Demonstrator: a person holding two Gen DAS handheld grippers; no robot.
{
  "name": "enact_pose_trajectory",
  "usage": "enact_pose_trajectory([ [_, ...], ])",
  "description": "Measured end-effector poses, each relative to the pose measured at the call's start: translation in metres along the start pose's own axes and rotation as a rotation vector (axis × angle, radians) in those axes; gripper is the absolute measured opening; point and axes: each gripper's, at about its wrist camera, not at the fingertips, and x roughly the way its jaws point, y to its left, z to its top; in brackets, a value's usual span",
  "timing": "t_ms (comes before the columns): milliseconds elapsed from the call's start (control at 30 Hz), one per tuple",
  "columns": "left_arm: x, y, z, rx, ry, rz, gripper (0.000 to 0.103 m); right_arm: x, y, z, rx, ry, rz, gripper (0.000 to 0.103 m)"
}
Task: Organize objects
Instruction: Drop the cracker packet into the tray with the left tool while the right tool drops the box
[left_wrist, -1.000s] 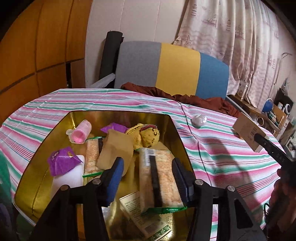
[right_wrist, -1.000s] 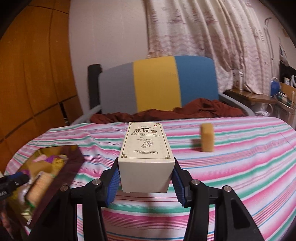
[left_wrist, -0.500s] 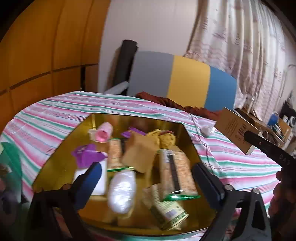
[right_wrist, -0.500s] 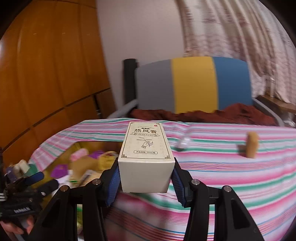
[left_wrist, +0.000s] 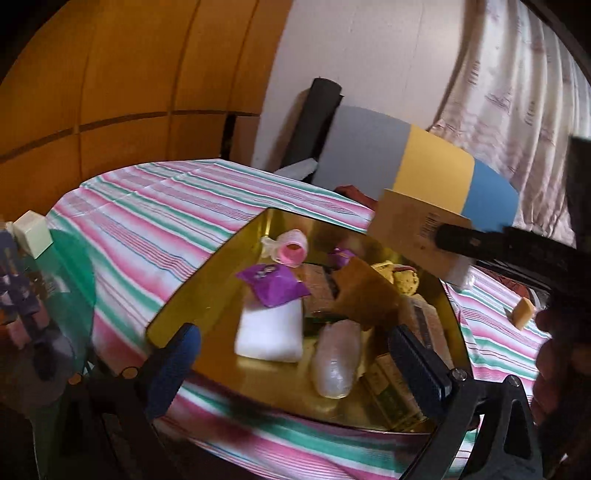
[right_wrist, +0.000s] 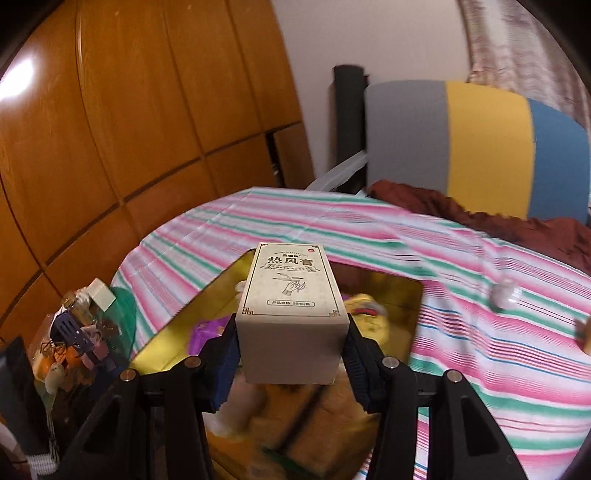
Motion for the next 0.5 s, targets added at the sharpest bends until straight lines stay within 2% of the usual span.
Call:
enact_pose_trajectory([
  [100,0.001,0.008,-0.001,-0.012,0.010,0.027,0.102,0.024,0.015,0.008,0.007,0.036,0.019,0.051],
  [233,0.002,0.022,-0.001,-0.072,0.032,0.025,0.102,0.054,0.031,0.015,0.003,0.075,0.001,0.053],
  [300,0.002,0.026,-0.002,-0.087,0.035,0.032,0.102,0.065,0.035,0.014,0.014,0.109,0.024,0.054],
  [400,0.002,0.029,-0.002,-0.107,0.038,0.034,0.102,0.066,0.038,0.010,0.013,0.119,0.019,0.055],
  [500,0.001,0.031,-0.002,-0.128,0.040,0.031,0.102,0.053,0.036,0.007,0.008,0.086,0.041,0.055],
])
